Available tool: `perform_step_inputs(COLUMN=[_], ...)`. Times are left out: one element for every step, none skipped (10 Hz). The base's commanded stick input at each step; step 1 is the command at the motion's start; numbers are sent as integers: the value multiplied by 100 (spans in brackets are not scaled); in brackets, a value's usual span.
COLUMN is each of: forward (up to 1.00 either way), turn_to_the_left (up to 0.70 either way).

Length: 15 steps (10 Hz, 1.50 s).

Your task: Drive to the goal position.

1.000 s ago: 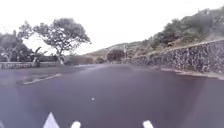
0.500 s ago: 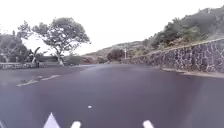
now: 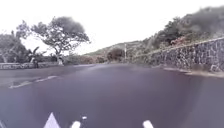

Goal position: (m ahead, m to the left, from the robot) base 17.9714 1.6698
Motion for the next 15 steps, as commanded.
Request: perform_step_inputs(forward=[70,70,70,70,70,70,70,70,70,70,70,70,70,70,70], turn_to_the_left=[0,0,0,0,0,0,0,0,0,0,0,0,0,0,0])
